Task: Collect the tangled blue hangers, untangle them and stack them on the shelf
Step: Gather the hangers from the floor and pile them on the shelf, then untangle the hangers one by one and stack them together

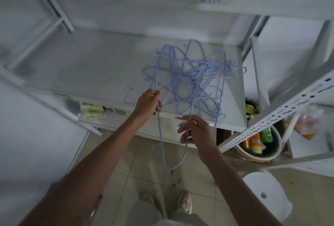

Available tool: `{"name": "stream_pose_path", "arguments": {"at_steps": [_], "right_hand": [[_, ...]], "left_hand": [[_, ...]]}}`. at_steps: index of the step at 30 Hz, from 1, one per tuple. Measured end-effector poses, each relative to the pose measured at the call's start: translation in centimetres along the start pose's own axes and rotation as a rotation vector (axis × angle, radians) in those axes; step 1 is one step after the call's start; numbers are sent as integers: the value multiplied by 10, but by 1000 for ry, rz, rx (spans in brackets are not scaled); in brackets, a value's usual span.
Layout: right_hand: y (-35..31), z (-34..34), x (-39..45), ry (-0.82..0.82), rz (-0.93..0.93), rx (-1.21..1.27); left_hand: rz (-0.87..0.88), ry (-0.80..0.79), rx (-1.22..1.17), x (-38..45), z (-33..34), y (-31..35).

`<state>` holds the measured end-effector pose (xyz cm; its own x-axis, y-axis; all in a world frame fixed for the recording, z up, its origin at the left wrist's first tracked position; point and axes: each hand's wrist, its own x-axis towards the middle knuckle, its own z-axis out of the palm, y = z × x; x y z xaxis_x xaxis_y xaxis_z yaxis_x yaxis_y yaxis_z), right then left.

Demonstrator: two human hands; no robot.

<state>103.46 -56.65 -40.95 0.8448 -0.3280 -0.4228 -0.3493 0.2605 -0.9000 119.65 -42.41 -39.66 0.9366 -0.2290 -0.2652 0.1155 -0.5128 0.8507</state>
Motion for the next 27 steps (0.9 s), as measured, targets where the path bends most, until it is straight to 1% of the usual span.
{"name": "stream_pose_path", "arguments": {"at_steps": [3, 5, 8, 10, 12, 14, 15, 17, 18, 21, 23, 27], "right_hand": [[-11, 10, 34, 77, -42, -105], [-16, 15, 58, 130, -87, -282], [-26, 16, 92, 227, -176, -575], [-34, 14, 114, 323, -218, -736], [-40, 15, 136, 380, -229, -821], [-44, 19, 157, 400, -214, -848], [-45, 21, 168, 412, -196, -848], [-46, 21, 187, 449, -116, -830], [-46, 20, 195, 454, -59, -810], [-37, 19, 201, 428, 54, -758], [-29, 20, 196, 428, 62, -754], [-16, 17, 186, 419, 18, -744]], "left_hand": [[-57, -63, -32, 12, 8, -4], [-38, -76, 1, 23, 14, -12], [43, -86, 167, 64, 10, -13], [112, -146, 225, 98, 2, -6], [183, -218, 261, 129, -3, 4], [249, -227, 321, 158, -3, 11], [254, -226, 328, 171, -2, 13], [241, -226, 351, 190, -1, 16], [253, -218, 400, 197, -1, 14], [303, -205, 537, 204, -3, 0], [319, -211, 567, 202, -5, -10], [360, -149, 626, 186, -7, -23]]}}
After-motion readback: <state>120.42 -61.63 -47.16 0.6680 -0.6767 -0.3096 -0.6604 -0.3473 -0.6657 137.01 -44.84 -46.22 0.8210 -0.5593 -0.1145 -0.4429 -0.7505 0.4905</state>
